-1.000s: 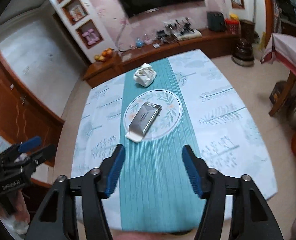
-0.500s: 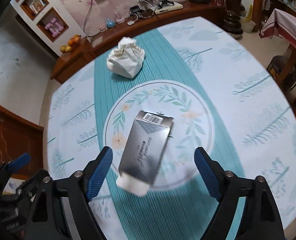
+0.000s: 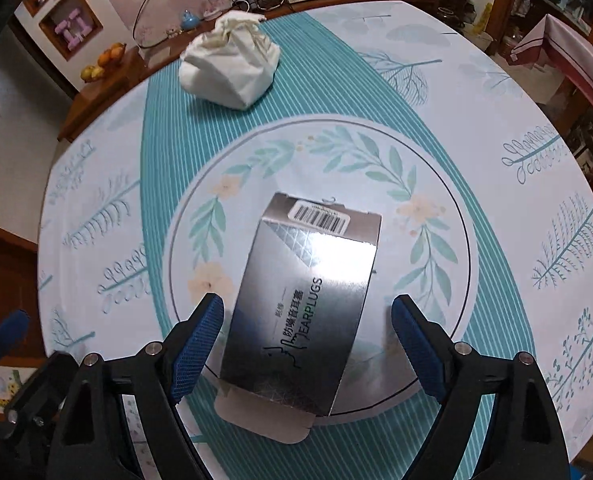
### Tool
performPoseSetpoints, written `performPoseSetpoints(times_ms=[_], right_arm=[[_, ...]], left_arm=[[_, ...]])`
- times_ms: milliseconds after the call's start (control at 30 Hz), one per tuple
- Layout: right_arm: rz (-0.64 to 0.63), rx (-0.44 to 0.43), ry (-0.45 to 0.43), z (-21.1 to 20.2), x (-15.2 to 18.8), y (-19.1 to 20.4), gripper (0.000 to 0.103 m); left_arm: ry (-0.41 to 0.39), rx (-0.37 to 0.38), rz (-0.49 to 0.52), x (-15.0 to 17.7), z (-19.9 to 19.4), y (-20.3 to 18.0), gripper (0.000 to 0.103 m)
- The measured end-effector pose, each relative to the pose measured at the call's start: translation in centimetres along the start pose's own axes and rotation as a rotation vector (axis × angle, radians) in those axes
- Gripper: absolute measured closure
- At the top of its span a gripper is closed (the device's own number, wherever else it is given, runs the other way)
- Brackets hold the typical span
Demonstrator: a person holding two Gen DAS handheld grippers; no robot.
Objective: Collect trash
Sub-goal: 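Grasp the silver EARPLUGS box with the right tool, then grasp the white crumpled tissue with the left tool while the right tool holds the box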
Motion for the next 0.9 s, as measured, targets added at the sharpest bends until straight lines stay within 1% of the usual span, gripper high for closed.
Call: performPoseSetpoints(times_ms=[67,100,133,167,333,500,633,800,833,900], right_arm=[[0.01,-0.009,0.009,0.0,0.5,-0.2,0.026],[0.013,-0.007,0.002,0.0,0.5,-0.2,0.029],[0.007,0.0,-0.001,0.0,0.6,-0.2,0.036],[-0.002,0.005,-0.001,0.0,0.6,-0.1,0.039],[-0.021,-0.007,-0.001,0.0,0.9,-0.2,0.04],[-0.008,-0.013,-0.015,-0.1,0.0,-1.8,0.041],[-0.003,-0.012,-0.047,-0.6,-1.9,-3.5,0.041],[0.008,-0.008,-0.095,-0.1,-5.6,-4.7,0.041],[0.012,-0.007,-0.103,-0.1,-6.3,-5.2,0.041],[0.018,-0.005,-0.119,0.4,-7.7,-5.7,0.041]], left_arm=[[0.005,0.0,-0.005,0.0,0.2,0.0,0.02],[0.007,0.001,-0.008,0.0,0.3,-0.1,0.02],[0.008,0.002,-0.012,-0.1,0.5,-0.2,0.02],[0.007,0.002,-0.014,-0.2,0.4,-0.2,0.02],[-0.006,0.01,-0.024,-1.1,0.5,-0.8,0.02],[-0.021,0.026,-0.016,-2.5,0.5,-2.0,0.02],[-0.031,0.05,-0.011,-4.1,0.9,-3.2,0.02],[-0.052,0.092,-0.026,-6.9,2.2,-4.2,0.019],[-0.054,0.096,-0.037,-7.6,2.8,-4.3,0.019],[-0.052,0.11,-0.068,-8.9,4.0,-4.2,0.014]])
Point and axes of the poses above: each gripper's, at about its wrist camera, not at the fingertips, and z roughly the way its jaws point, y to its left, x to its underside, the point moved 4 cm from there along z, roughly the way its jaws point, and after that the axes turned 13 degrees about -y, right-handed, at the moved point
